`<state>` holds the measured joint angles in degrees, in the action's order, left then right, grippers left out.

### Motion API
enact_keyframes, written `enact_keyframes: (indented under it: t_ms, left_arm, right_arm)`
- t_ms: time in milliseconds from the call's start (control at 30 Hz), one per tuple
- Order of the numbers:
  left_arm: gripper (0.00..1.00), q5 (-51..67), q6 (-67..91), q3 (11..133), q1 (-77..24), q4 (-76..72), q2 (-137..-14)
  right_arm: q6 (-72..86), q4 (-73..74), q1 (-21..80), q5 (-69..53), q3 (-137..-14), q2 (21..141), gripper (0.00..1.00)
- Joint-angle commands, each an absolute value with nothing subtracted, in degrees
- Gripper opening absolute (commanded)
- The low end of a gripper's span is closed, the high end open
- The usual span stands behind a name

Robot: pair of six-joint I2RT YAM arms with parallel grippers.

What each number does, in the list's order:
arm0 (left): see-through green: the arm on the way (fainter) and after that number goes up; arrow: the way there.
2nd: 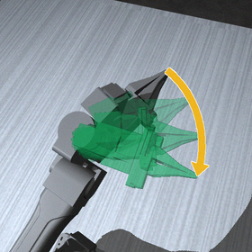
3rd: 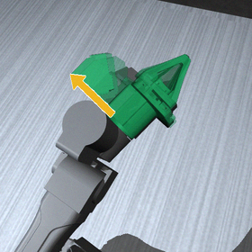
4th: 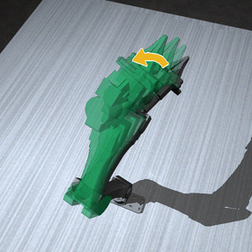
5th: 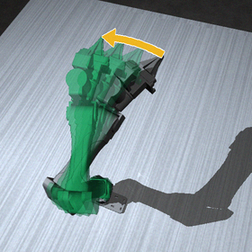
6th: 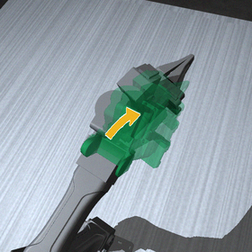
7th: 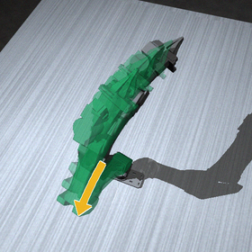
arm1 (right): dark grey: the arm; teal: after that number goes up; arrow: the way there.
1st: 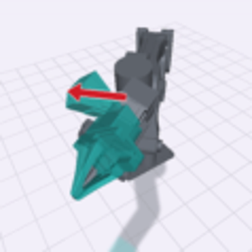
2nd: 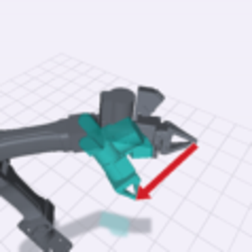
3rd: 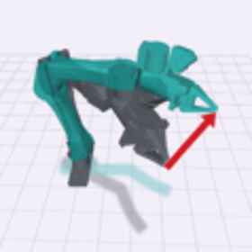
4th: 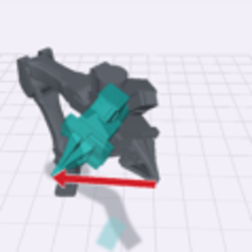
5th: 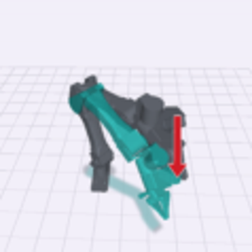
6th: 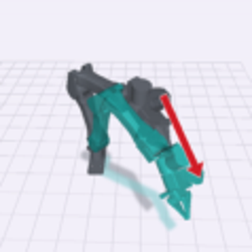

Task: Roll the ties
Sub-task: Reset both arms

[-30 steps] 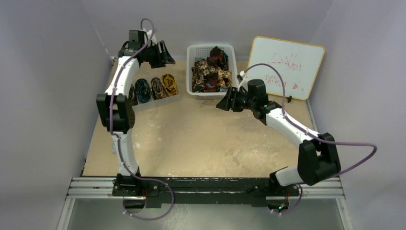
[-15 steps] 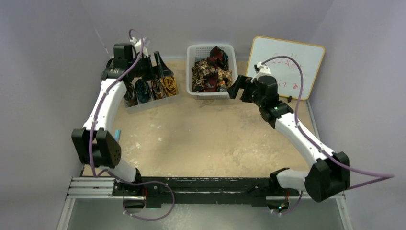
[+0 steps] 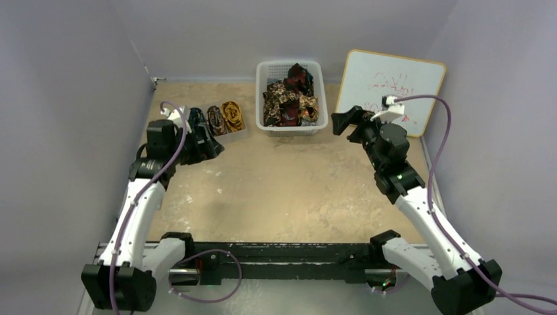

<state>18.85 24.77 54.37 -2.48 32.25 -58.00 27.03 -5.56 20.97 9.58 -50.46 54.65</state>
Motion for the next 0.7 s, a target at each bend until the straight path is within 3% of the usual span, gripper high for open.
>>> enact_keyframes:
  t_ms: [0,667]
  left_arm:
    - [0.88,13.11,25.71,51.71,-2.29,30.97,-50.94]
    - [0.91,14.36,23.75,54.67,-2.29,30.03,-52.48]
  right_arm:
    - [31.33,-14.31,20.92,10.42,-42.02,48.67,0.99]
    - [24.48,-8.31,20.92,12.16,-52.89,54.64,0.99]
